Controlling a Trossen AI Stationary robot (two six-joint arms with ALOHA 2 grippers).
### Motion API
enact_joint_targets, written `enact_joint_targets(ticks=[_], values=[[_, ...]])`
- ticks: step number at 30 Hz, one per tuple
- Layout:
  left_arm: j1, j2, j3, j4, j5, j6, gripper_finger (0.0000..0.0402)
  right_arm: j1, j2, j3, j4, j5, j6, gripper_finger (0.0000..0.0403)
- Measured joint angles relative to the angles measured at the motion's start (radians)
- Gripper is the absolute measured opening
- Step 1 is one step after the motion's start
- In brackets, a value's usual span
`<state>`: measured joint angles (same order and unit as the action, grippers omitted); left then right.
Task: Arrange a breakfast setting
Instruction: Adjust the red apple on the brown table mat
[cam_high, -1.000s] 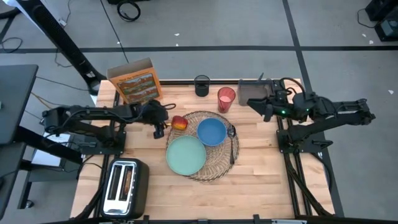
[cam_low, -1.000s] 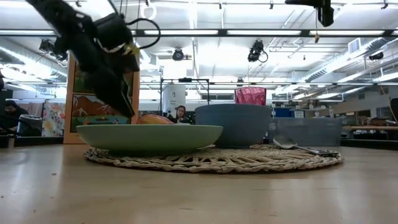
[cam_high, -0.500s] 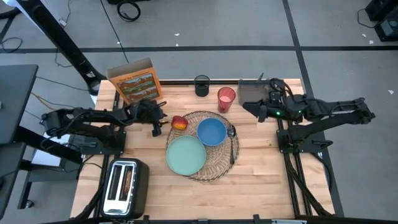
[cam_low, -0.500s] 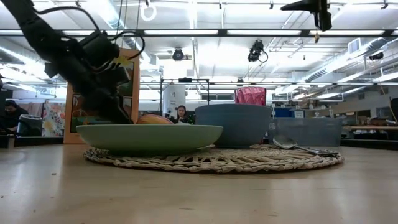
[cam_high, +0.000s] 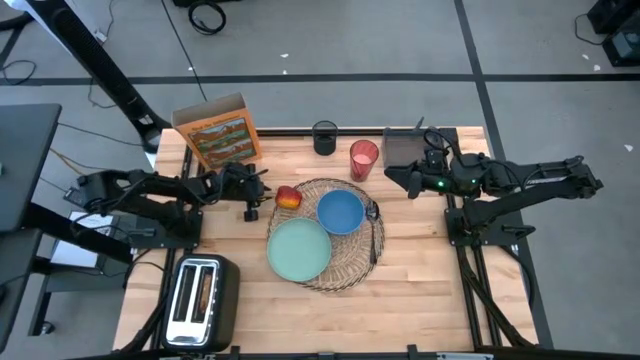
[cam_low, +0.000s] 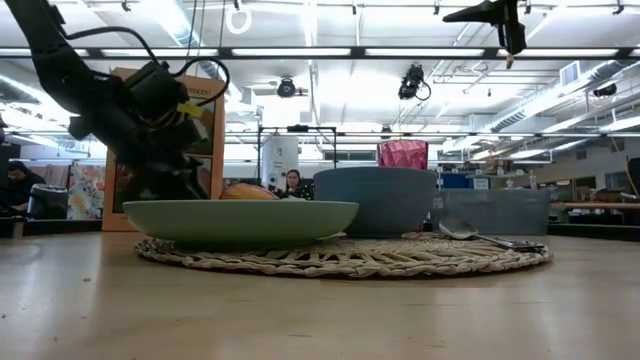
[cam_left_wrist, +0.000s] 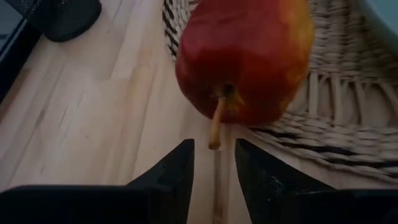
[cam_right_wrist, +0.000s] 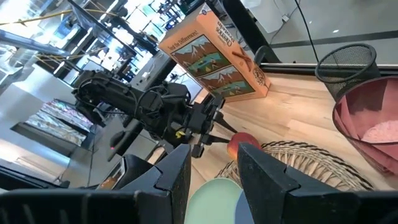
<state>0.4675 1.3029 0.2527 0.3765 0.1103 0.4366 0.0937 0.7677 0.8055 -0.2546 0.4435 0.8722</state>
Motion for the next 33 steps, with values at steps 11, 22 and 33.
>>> enact_joint_targets(ticks=[11, 22, 33], values=[[0.0, 0.017, 0.003, 0.067, 0.0, 0.008, 0.012, 0.0, -0.002, 0.0, 0.002, -0.026, -0.003, 0.014], [0.0, 0.018, 0.003, 0.052, 0.0, 0.037, 0.005, -0.022, -0.002, 0.0, 0.003, -0.024, -0.011, 0.014], [-0.014, 0.018, 0.062, -0.017, -0.005, 0.039, 0.0029, -0.063, -0.002, 0.0, 0.013, -0.053, -0.011, 0.014]])
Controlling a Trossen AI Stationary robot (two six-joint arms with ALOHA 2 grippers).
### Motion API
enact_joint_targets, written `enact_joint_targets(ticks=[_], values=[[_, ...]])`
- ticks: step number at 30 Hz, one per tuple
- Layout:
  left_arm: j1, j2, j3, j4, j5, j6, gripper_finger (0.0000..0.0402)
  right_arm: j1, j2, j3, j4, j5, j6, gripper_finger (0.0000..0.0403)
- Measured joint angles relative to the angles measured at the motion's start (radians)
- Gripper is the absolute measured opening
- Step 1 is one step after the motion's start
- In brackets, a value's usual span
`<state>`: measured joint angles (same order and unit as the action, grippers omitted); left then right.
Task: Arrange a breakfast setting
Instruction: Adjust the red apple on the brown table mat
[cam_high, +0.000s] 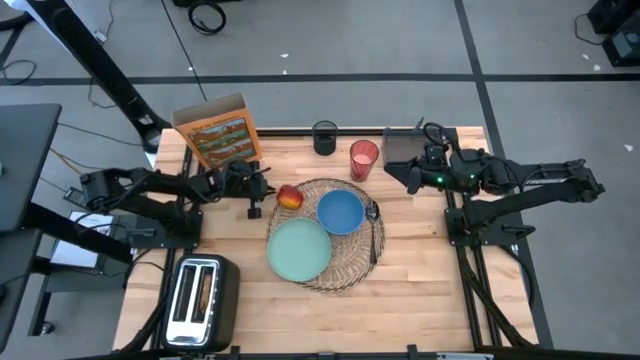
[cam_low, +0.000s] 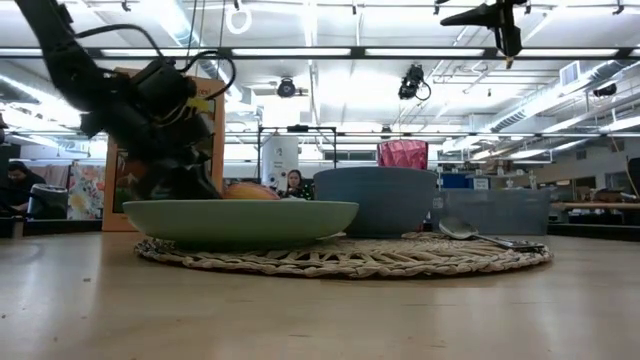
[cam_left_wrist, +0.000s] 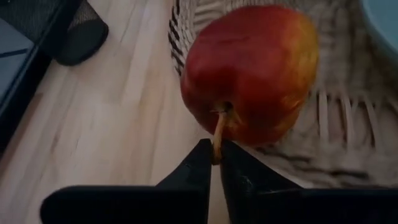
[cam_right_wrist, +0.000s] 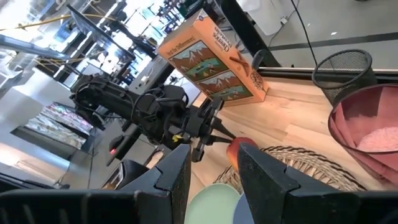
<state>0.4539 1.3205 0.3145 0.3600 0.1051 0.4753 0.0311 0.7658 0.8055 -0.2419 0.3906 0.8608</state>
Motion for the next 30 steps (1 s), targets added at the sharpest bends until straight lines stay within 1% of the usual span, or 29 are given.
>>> enact_joint_targets(ticks=[4, 11, 13, 16, 21, 27, 30], values=[[-0.035, 0.0, 0.129, -0.171, -0.011, -0.018, 0.0021, -0.009, 0.0, 0.0, 0.031, -0.024, -0.024, 0.014], [-0.122, 0.0, 0.419, -0.551, -0.098, -0.018, 0.0021, -0.011, 0.0, 0.0, 0.047, -0.026, -0.082, 0.014], [-0.146, 0.0, 0.491, -0.624, -0.121, -0.018, 0.0021, -0.011, 0.0, 0.0, 0.047, -0.026, -0.111, 0.014], [-0.176, 0.002, 0.572, -0.711, -0.183, -0.016, 0.0021, -0.011, 0.0, 0.0, 0.047, -0.026, -0.149, 0.014], [-0.192, 0.002, 0.647, -0.858, -0.261, -0.015, 0.0022, -0.017, 0.0, 0.0, 0.047, -0.026, -0.189, 0.014], [-0.225, 0.008, 0.66, -0.899, -0.322, 0.039, 0.0022, -0.03, 0.001, 0.0, 0.045, -0.026, -0.214, 0.014], [-0.236, 0.05, 0.691, -0.943, -0.349, 0.044, 0.0022, -0.039, 0.001, 0.0, 0.045, -0.026, -0.225, 0.014]])
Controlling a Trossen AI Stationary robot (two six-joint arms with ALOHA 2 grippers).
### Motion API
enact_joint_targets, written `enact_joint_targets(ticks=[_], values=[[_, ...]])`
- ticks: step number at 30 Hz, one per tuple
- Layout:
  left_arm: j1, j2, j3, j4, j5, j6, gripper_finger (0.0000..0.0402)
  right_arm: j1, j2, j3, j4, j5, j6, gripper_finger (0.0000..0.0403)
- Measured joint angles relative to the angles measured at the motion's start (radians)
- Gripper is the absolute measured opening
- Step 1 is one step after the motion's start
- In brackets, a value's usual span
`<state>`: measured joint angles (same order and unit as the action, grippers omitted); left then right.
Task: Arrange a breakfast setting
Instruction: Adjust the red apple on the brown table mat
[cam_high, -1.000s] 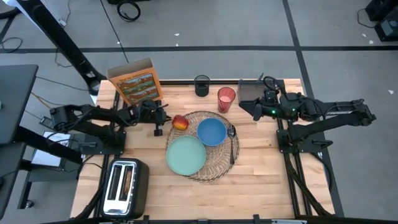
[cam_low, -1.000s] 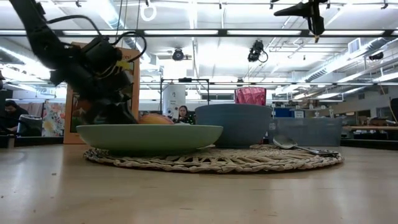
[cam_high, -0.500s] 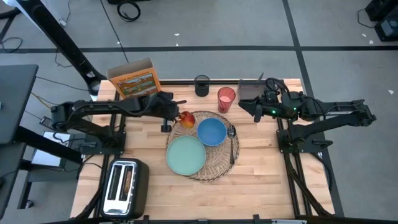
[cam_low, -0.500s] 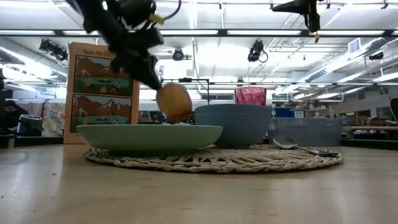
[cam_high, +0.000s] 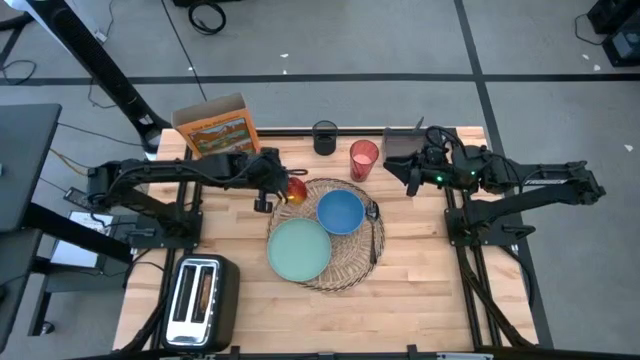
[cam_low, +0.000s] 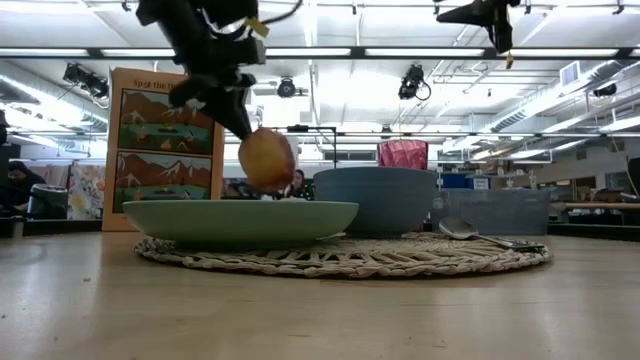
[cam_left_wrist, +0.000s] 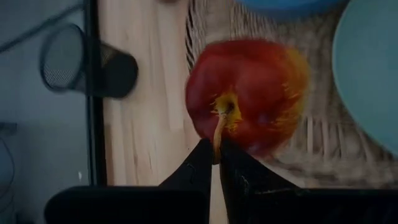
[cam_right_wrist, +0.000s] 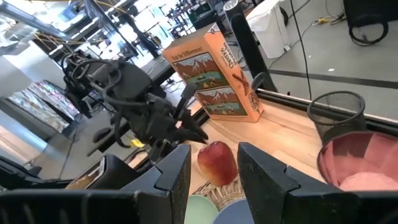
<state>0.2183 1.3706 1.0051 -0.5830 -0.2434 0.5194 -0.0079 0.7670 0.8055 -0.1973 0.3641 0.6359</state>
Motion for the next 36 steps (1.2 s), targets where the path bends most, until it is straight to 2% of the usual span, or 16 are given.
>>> enact_joint_targets(ticks=[9, 17, 36], values=[[-0.007, 0.213, 0.202, -0.198, -0.01, -0.012, 0.0022, -0.01, 0.0, 0.0, -0.017, 0.0, -0.012, 0.014], [-0.023, 0.336, 0.272, -0.236, -0.007, 0.002, 0.0022, -0.01, 0.001, 0.0, -0.026, 0.0, -0.012, 0.014], [-0.021, 0.344, 0.273, -0.227, -0.028, 0.017, 0.0023, -0.01, 0.001, 0.0, -0.029, 0.0, -0.019, 0.014]])
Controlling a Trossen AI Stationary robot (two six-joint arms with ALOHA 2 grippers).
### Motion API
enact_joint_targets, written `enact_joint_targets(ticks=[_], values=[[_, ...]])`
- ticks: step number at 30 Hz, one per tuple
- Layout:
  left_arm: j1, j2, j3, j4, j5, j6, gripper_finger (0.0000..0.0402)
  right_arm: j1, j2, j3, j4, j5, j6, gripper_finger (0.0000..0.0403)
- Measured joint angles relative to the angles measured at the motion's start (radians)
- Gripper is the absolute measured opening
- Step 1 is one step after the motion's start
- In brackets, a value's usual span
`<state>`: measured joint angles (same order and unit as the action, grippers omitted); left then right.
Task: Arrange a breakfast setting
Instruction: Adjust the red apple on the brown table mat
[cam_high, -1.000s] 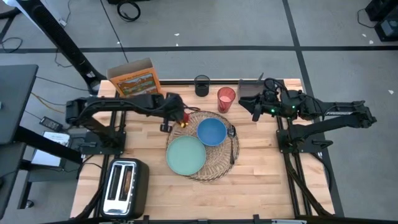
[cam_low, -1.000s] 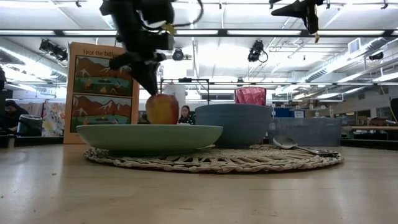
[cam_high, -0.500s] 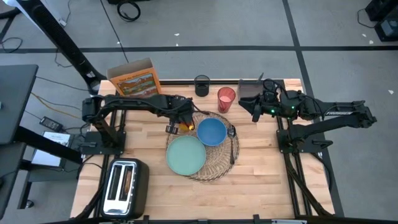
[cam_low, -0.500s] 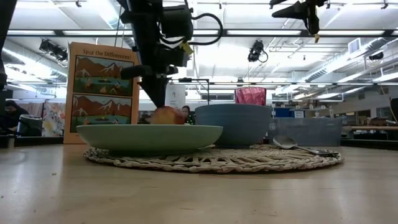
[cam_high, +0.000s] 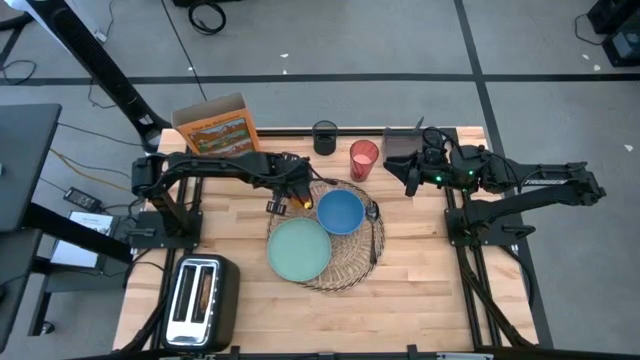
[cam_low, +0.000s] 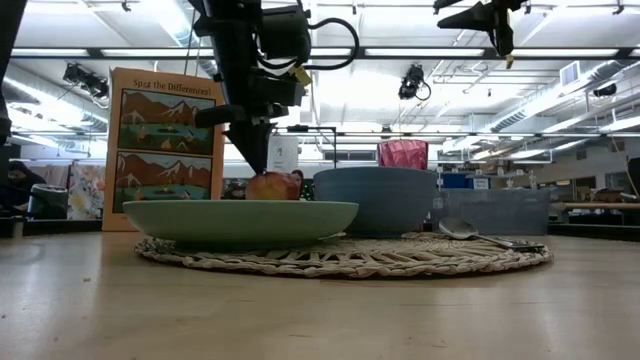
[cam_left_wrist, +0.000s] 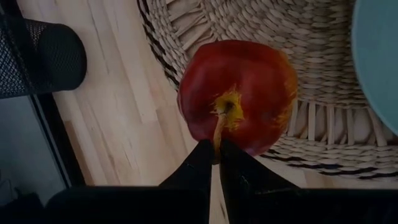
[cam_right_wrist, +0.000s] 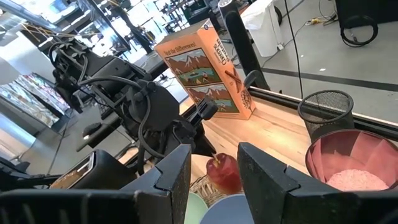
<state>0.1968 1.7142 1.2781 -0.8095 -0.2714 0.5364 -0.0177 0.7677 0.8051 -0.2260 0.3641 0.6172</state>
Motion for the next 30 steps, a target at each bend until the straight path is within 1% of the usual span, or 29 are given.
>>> enact_joint_targets(ticks=[5, 14, 30], values=[[0.0, 0.0, 0.0, 0.001, 0.0, 0.008, 0.0024, 0.0, 0.0, 0.0, 0.0, 0.0, 0.0, 0.014], [0.0, 0.0, 0.0, 0.002, -0.001, 0.011, 0.005, 0.0, 0.0, 0.0, 0.007, -0.013, 0.005, 0.014], [0.0, 0.0, 0.0, 0.032, -0.001, -0.003, 0.0053, 0.0, 0.0, 0.0, 0.007, -0.026, 0.009, 0.014]])
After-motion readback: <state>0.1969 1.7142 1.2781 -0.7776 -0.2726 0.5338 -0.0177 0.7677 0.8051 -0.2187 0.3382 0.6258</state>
